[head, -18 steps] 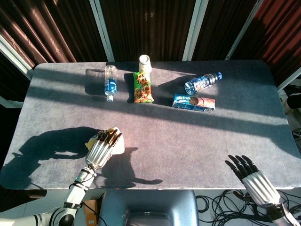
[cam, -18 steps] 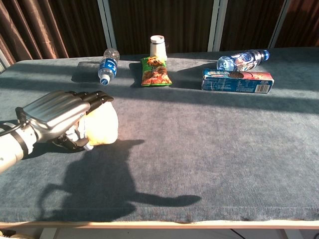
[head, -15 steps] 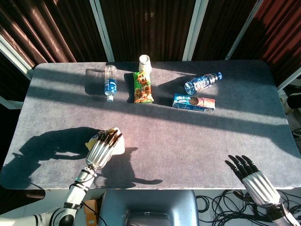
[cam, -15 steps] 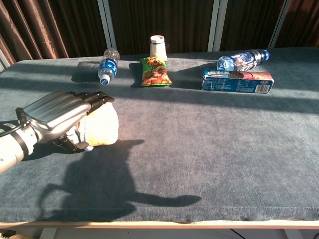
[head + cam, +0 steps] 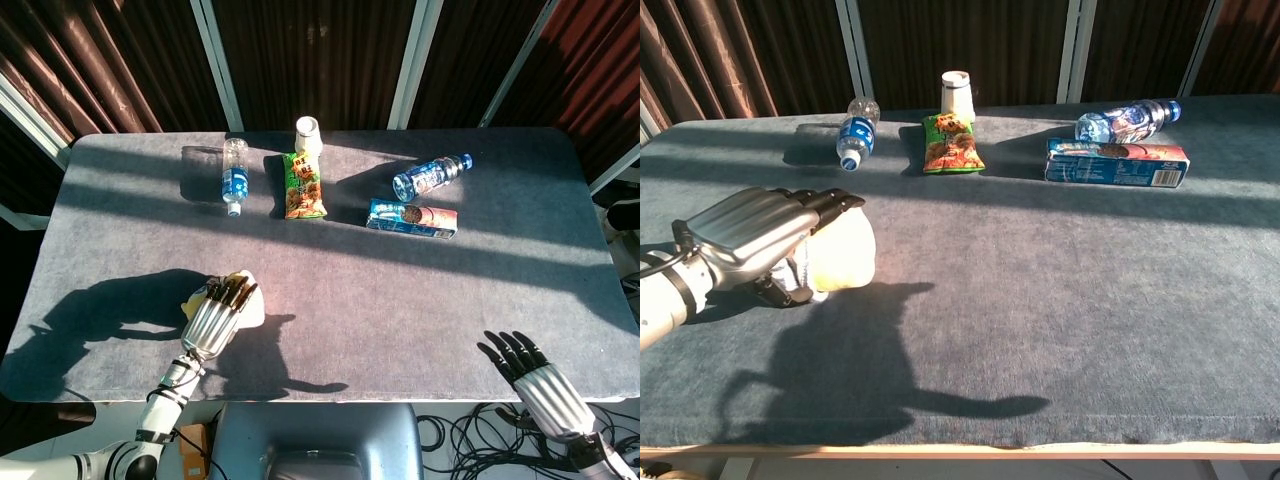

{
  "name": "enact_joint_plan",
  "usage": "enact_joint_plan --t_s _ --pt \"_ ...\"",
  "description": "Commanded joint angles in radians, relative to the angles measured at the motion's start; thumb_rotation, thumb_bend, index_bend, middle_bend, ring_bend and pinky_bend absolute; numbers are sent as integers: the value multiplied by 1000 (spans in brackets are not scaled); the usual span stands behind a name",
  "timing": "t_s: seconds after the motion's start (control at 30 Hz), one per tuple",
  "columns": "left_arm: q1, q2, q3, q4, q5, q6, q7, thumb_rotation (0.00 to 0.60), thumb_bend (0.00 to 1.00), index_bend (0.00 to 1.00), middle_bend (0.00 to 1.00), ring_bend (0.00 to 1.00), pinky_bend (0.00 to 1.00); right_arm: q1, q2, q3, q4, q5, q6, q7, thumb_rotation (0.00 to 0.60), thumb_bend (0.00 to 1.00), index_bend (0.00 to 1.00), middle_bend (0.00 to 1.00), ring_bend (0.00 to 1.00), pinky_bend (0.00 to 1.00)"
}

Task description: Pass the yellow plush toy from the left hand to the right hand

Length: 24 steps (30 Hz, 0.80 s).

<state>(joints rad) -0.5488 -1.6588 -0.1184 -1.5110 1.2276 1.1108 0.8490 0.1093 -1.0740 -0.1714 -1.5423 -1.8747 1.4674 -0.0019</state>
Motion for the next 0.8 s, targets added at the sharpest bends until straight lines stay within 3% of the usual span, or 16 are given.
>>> enact_joint_plan --t_s 0.03,0.17,0.23,0.3,0.37,0.47,0.57,0.8 --pt "-3 -19 -6 31 -18 20 20 600 280 0 71 201 420 1 0 -1 1 -2 -2 0 600 83 0 0 0 69" --pt "6 -73 0 114 7 83 25 600 282 0 272 430 794 7 2 -3 -3 0 -16 -6 600 83 0 0 0 69" --pt "8 -88 -2 135 -1 90 20 600 291 24 386 562 912 8 4 -5 -5 0 -21 -9 600 83 0 0 0 69" --pt "10 -105 -4 158 4 103 3 600 296 115 498 665 986 9 6 -6 -7 0 -25 -9 600 83 0 0 0 69" --pt "14 -128 -1 192 25 126 -25 600 310 273 618 752 1000 10 9 -8 -9 -2 -27 -7 600 83 0 0 0 69" --pt "16 -154 9 235 63 151 -65 600 335 420 716 826 1000 11 11 -10 -9 -5 -26 -4 600 83 0 0 0 69" --pt "13 -178 20 265 111 178 -102 600 383 490 768 861 1000 12 13 -12 -10 -7 -26 -1 600 83 0 0 0 69" --pt "-13 -220 34 269 230 234 -134 600 424 520 789 868 1000 12 16 -16 -6 -15 -21 8 600 83 0 0 0 70"
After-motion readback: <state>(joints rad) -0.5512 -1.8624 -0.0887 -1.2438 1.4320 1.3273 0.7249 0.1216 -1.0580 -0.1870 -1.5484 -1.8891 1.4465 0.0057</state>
